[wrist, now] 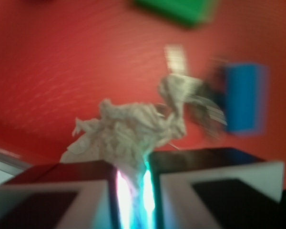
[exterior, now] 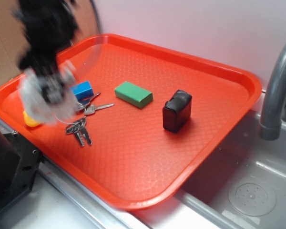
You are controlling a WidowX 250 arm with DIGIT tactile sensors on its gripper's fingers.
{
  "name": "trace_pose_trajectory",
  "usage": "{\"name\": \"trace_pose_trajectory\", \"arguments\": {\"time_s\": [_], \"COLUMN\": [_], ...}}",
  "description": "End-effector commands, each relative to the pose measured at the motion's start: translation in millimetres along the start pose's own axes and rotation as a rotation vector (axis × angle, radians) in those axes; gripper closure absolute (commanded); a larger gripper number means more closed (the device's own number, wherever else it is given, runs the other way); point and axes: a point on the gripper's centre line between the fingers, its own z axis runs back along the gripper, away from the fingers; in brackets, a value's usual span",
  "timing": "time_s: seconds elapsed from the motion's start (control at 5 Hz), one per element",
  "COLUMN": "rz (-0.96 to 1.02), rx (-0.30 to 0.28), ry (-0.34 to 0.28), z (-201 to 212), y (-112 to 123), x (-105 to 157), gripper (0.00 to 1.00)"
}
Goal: Grab the white paper.
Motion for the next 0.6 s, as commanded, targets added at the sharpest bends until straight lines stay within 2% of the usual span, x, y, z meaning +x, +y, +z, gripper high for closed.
{"name": "trace_pose_trajectory", "arguments": {"time_s": [0.0,0.2,0.4], "rz": [0.347,0.382,0.410], "rx": [0.060,0.077,0.087], "ry": [-0.113,-0.179,-0.189], "z": [91.8,113.3,112.5], "y": [18.6,25.7,28.8], "x": [-12.1,-6.6,-4.6], "gripper": [1.00,1.00,1.00]}}
